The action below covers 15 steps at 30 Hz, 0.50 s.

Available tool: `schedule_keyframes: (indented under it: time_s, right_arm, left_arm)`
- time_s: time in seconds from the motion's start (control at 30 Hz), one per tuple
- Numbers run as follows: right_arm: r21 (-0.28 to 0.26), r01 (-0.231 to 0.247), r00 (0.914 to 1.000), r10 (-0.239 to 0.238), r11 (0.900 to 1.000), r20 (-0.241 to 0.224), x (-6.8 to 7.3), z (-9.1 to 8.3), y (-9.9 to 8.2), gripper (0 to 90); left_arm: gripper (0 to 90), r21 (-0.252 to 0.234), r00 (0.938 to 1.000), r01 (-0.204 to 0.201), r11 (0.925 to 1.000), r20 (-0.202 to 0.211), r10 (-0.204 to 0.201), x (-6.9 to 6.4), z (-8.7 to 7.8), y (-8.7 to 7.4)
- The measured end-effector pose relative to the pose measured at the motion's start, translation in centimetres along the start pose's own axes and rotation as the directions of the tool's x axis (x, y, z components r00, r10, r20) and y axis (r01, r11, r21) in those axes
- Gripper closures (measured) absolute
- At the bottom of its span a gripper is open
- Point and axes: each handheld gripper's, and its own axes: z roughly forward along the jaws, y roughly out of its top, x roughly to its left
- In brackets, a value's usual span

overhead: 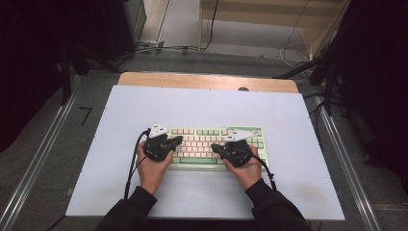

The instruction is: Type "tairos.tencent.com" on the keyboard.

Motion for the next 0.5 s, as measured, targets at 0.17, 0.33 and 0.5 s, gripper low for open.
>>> schedule_keyframes:
  time_s: [0.17,0.33,0.5]
  right_arm:
    - [0.003,0.004,1.0,-0.004,1.0,-0.002,0.1,0.14,0.04,88.3]
    - [0.004,0.006,1.0,-0.006,1.0,-0.003,0.15,0.24,0.05,88.3]
    - [0.006,0.012,0.9999,-0.012,0.9999,-0.007,0.3,0.39,0.08,88.3]
  left_arm:
    - [90.0,0.0,1.0,-0.002,1.0,0.003,0.002,-0.05,0.01,-0.02]
    - [90.0,-0.009,1.0,-0.005,0.9999,0.0,0.005,-0.07,-0.11,-0.03]
    - [90.0,-0.01,1.0,-0.004,0.9999,0.003,0.004,-0.08,-0.16,-0.04]
